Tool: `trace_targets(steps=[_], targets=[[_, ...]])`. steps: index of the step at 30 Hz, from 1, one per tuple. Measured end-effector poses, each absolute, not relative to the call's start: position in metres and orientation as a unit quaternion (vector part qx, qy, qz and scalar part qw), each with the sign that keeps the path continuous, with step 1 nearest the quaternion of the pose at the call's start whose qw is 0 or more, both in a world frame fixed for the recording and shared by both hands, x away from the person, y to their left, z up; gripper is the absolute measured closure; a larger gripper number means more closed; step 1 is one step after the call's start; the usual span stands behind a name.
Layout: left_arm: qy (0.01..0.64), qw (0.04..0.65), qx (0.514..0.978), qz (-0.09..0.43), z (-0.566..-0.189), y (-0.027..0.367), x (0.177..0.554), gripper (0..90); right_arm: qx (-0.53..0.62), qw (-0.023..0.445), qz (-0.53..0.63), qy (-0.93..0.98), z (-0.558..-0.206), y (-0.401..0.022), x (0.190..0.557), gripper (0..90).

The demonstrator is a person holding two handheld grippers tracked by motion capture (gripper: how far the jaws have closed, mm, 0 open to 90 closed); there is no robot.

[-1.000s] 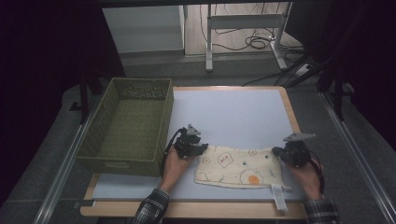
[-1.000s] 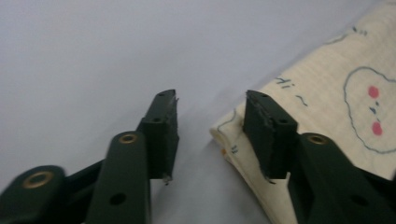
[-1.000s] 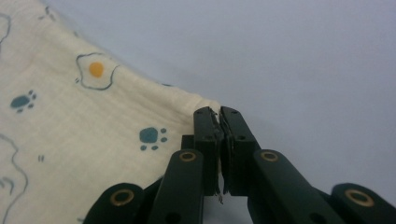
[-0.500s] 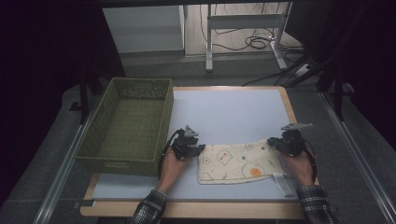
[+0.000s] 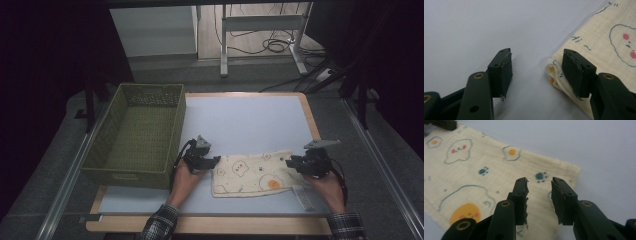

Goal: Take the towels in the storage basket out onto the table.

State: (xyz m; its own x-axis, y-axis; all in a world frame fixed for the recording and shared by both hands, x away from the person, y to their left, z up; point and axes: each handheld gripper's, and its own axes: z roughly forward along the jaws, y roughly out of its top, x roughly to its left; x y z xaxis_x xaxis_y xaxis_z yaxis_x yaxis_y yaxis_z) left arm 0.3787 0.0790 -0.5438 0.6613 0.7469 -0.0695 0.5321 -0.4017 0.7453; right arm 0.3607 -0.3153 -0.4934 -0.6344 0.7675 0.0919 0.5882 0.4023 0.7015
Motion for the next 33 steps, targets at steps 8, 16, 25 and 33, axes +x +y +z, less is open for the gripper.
trace_targets(steps=[8, 16, 25, 33], targets=[[0.388, 0.388, 0.824, 0.138, -0.544, 0.079, 0.379, 41.7, 0.386, 0.112, 0.368, 0.838, -0.496, -0.295, 0.339, 60.8], [0.390, 0.389, 0.823, 0.136, -0.544, 0.079, 0.379, 41.7, 0.352, 0.098, 0.376, 0.851, -0.498, -0.265, 0.325, 60.9], [0.391, 0.389, 0.823, 0.136, -0.544, 0.079, 0.379, 41.7, 0.313, 0.070, 0.385, 0.865, -0.507, -0.230, 0.315, 66.2], [0.392, 0.389, 0.823, 0.135, -0.544, 0.079, 0.378, 41.7, 0.273, 0.037, 0.389, 0.879, -0.517, -0.187, 0.307, 68.1]])
